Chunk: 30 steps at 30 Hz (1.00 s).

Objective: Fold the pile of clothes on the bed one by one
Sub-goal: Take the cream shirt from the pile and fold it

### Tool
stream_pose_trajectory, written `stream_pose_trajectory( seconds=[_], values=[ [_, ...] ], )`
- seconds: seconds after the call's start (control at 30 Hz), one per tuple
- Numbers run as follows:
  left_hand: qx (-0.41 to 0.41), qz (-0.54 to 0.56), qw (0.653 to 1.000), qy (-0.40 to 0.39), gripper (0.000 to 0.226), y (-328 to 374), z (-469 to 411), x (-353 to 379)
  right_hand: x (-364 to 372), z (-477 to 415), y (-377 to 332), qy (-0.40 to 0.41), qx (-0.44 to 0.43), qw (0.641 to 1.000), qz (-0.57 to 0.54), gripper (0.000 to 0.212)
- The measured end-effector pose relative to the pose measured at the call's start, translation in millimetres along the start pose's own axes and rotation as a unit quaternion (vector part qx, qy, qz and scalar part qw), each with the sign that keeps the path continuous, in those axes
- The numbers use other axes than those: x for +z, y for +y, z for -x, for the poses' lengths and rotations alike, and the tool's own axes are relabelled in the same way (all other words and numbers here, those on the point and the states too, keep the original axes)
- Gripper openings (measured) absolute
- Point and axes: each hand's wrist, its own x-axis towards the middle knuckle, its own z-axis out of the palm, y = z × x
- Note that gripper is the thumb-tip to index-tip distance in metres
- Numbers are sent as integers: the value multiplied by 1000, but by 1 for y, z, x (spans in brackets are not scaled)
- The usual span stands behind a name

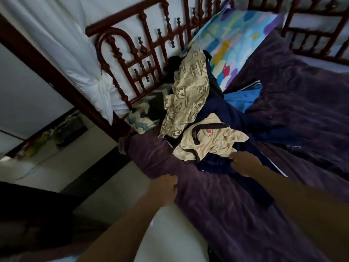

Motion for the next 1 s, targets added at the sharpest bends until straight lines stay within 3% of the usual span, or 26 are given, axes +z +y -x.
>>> stream_pose_trajectory(
  seconds=[0.13, 0.23, 0.33, 0.4, 0.53, 0.63, 0.77, 1.0],
  values=[
    [-16, 32, 999, 14, 21, -5, -90, 3, -19, -92, 3, 12, 42, 999, -14, 37],
    [19, 38, 999, 4, 24, 2, -152, 14, -27, -147, 5, 67, 57, 995, -37, 36],
    [62, 19, 997, 52, 36, 12, -212, 27, -30, -190, 1, 121, 33, 990, -59, 35],
    [66, -10, 993, 95, 48, 17, -250, 36, -21, -211, 1, 107, 18, 992, -68, 45],
    [-63, 22, 995, 72, 67, 16, -303, 54, 12, -223, 4, 52, 43, 995, -72, 49],
    [-104, 77, 989, 67, 47, 6, -315, 55, 31, -203, 7, 55, 47, 990, -124, 45],
    [-69, 144, 982, 103, 28, -19, -295, 31, 29, -168, 14, 29, 62, 981, -180, 37],
    [83, 219, 959, 158, 24, -30, -225, -64, -55, -115, -9, 203, 45, 970, -126, 26]
  ],
)
